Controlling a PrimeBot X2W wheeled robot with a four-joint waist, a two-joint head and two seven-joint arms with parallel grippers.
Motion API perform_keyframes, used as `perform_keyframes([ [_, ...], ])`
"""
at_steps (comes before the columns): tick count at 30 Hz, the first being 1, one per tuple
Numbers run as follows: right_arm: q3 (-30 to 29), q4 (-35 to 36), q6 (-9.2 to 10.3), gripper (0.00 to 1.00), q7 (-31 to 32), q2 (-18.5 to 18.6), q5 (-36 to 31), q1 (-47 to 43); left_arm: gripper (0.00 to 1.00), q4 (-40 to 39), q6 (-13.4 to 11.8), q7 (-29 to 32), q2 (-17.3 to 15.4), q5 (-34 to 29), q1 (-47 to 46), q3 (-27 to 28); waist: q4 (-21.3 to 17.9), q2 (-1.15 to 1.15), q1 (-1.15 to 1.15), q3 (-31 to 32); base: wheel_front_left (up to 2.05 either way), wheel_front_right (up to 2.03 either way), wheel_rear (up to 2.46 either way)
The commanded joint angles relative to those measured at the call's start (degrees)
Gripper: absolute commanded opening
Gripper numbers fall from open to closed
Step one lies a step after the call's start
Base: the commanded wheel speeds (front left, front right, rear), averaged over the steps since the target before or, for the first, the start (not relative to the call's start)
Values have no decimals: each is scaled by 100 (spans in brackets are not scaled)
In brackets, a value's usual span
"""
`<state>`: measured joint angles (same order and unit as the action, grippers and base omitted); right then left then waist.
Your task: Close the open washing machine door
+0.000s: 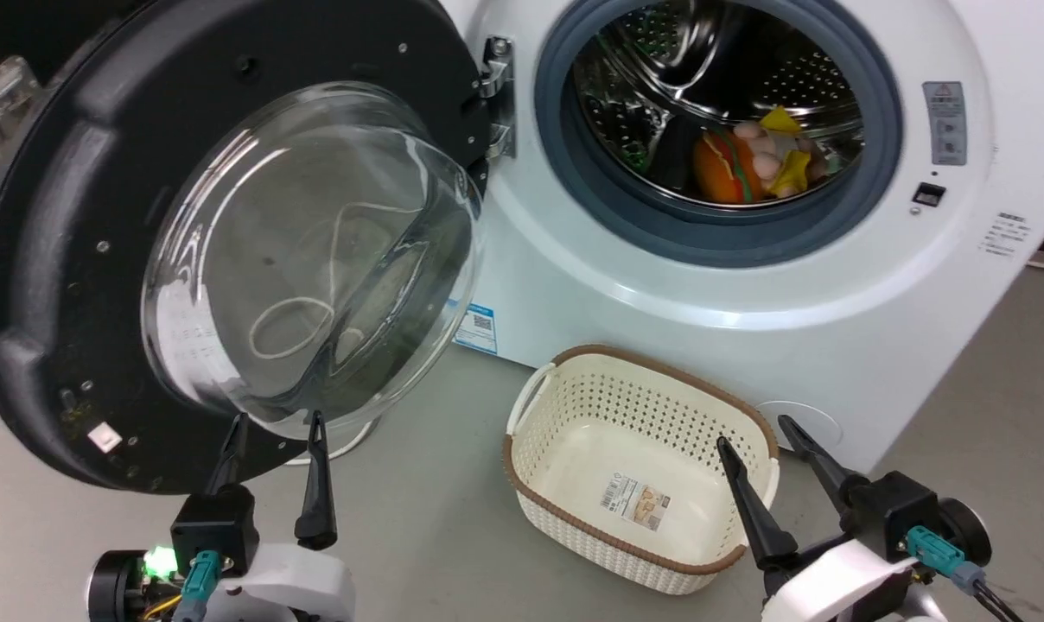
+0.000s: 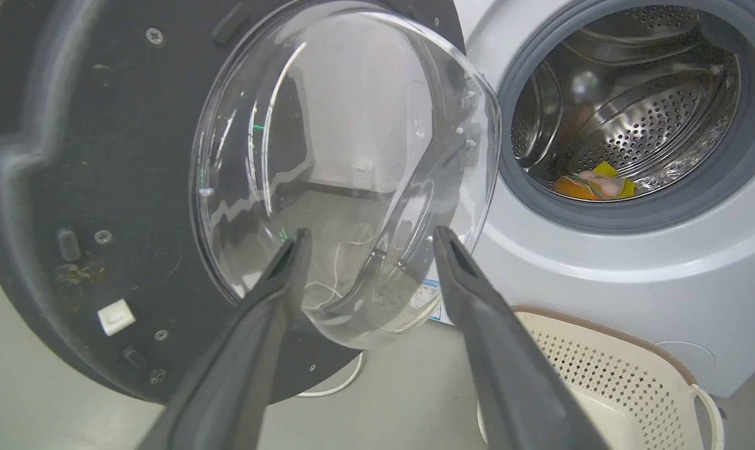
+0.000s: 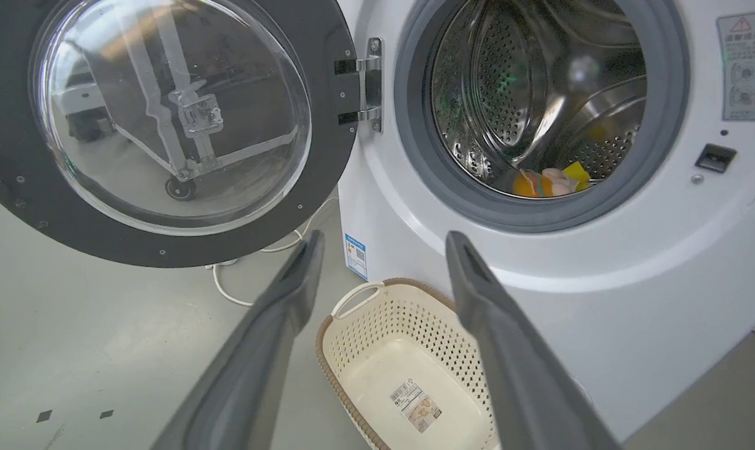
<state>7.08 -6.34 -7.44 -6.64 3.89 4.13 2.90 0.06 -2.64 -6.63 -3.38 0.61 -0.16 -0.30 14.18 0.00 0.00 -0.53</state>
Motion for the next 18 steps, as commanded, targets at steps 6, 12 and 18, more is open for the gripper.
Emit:
perform_keyframes([
  [6,100,-101,-2,100,-123,62,97,150,100,-41,-53,-123,-19,25,76,48,182,0,0,-21,0,0,0],
  [12,109,-156,-3,100,-195,56,100,132,0,-12,15,-195,-37,40,70,43,337,0,0,-46,0,0,0],
  [18,84,-154,-3,100,-266,66,95,116,0,-322,125,-267,-37,221,-48,240,504,0,0,-120,0,0,0],
])
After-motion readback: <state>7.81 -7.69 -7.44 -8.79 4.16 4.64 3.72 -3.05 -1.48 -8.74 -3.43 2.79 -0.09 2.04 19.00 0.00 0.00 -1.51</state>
